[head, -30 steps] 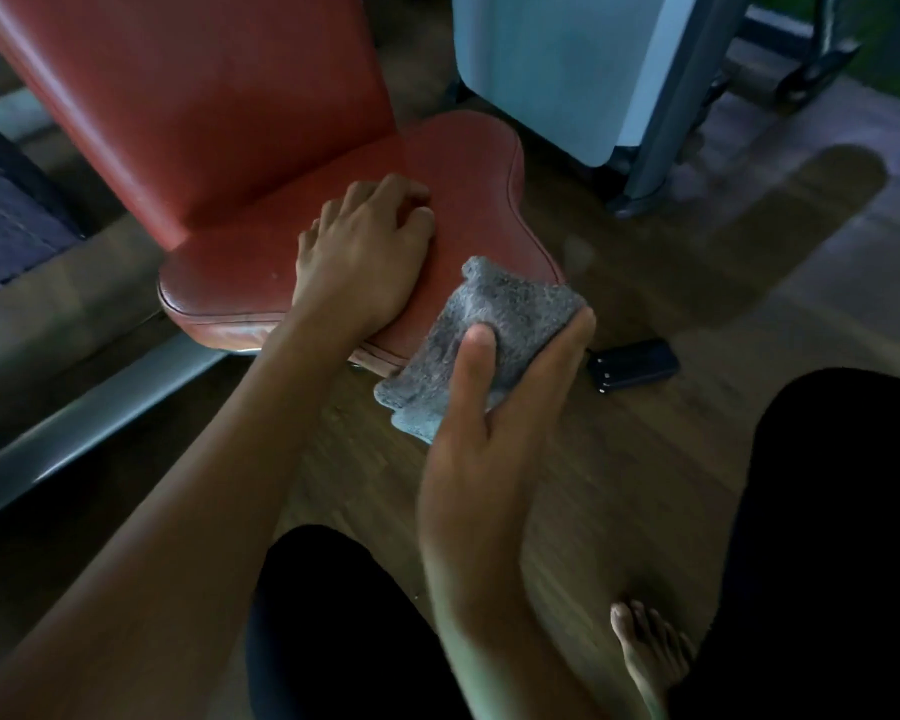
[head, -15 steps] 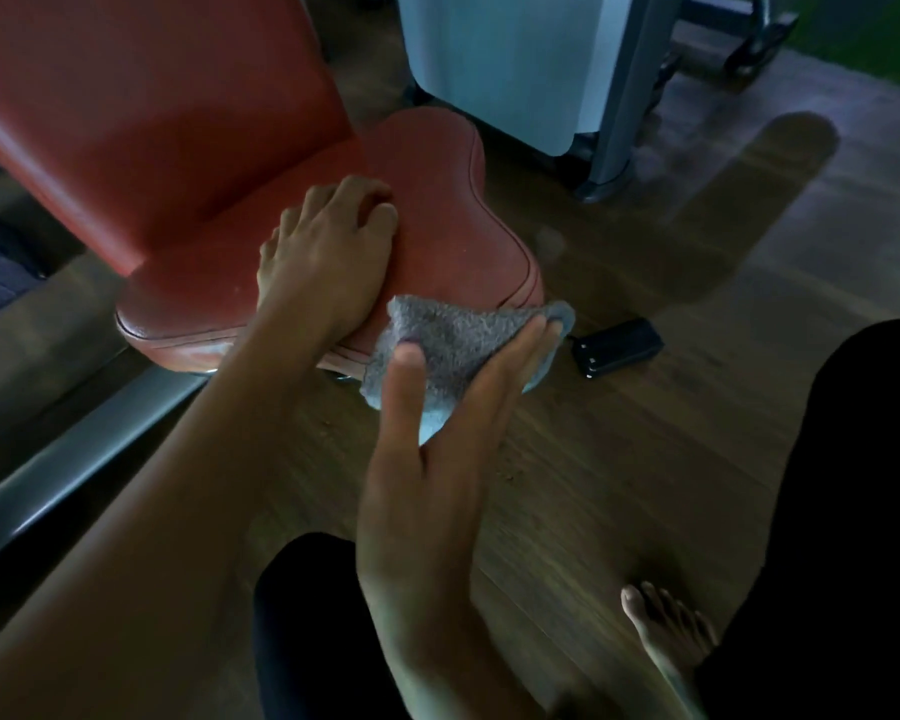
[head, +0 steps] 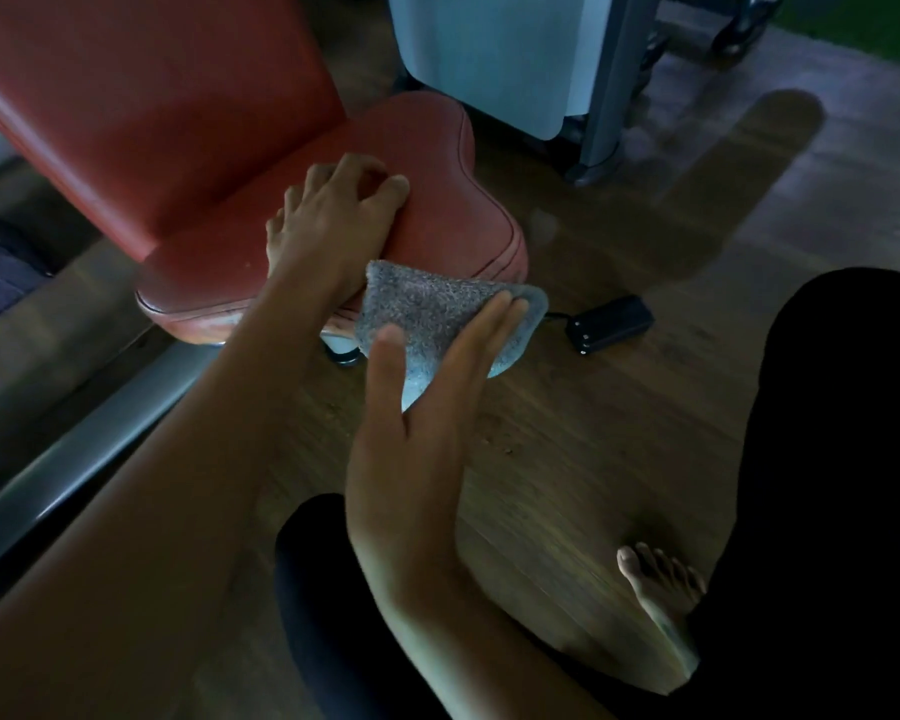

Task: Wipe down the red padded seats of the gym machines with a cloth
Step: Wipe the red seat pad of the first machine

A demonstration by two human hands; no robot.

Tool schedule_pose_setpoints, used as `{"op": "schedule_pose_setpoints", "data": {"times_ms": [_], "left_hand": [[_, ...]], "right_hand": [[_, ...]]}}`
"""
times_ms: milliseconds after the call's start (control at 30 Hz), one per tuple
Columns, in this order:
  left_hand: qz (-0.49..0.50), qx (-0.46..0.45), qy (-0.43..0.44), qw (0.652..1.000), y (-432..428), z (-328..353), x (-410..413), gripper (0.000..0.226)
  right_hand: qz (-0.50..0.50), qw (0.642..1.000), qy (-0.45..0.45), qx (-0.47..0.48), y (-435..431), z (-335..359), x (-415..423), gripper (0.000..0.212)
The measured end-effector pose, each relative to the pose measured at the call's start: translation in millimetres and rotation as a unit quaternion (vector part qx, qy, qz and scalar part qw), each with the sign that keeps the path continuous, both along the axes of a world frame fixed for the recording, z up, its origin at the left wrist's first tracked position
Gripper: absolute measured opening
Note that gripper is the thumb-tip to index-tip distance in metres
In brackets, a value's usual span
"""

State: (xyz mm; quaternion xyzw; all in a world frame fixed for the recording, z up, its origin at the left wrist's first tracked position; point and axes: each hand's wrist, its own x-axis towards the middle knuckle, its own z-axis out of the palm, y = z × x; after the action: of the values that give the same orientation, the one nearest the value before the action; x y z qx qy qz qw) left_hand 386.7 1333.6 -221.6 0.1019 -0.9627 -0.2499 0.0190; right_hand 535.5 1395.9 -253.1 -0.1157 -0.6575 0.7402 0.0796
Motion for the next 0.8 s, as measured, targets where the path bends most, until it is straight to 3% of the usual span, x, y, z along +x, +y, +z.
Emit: {"op": "schedule_pose_setpoints", "data": {"times_ms": [167,300,500,633,800], "left_hand": [[-0.017,0.002,0.002,1.000,-2.8,-2.8,3.2,0.045],[-0.007,-0.001,-0.008,1.000,-1.5,-2.5,-0.7,0.044],[-0.013,0.002,-0.002,1.000,-2.9,-4.2,1.3,0.045],[-0.005,0.001,-0.008,1.000,-1.3,-2.8,-0.3,0.045],[-0.018,-0.003,-0.005,1.000,-2.4,-3.5,2.7,0.047]], "right_hand": [[-0.025,0.999,-0.002,-0.020,11.8,1.0,-24.2,0.078],[0.030,1.000,0.006,-0.003,5.9,-0.5,7.6,0.077],[-0.002,1.000,0.002,0.002,19.6,0.2,-20.8,0.077],[0.041,0.999,0.010,0.021,12.8,-0.5,6.6,0.076],[0.004,1.000,-0.011,0.010,25.1,5.0,-24.2,0.075]]}}
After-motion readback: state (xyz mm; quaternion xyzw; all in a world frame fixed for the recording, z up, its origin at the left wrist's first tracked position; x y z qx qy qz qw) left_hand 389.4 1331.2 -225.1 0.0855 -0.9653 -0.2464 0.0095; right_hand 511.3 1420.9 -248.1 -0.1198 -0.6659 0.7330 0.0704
